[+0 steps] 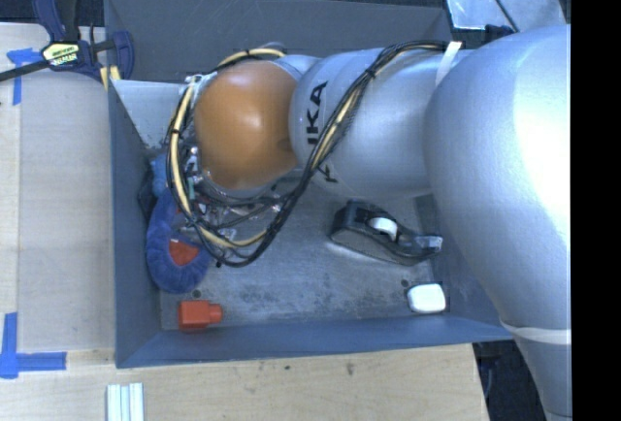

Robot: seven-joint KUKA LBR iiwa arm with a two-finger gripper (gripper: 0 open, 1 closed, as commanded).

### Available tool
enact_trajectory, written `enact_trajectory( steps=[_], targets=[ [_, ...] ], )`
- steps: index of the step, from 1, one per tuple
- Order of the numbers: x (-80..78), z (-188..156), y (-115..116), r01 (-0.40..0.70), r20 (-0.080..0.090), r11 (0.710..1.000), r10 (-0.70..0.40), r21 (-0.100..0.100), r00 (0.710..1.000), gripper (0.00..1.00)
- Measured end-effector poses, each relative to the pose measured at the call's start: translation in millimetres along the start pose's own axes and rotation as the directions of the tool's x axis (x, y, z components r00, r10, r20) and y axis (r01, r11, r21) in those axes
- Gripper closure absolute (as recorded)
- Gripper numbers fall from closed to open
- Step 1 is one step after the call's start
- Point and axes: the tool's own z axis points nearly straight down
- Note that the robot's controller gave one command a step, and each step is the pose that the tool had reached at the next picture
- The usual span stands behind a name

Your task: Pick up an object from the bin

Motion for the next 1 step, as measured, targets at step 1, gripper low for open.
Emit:
enact_trajectory(
  steps=[1],
  targets=[
    [8.3, -180.2, 14.3, -0.024, 0.011, 1.000, 0.024, 0.004, 1.000, 1.00]
  ],
)
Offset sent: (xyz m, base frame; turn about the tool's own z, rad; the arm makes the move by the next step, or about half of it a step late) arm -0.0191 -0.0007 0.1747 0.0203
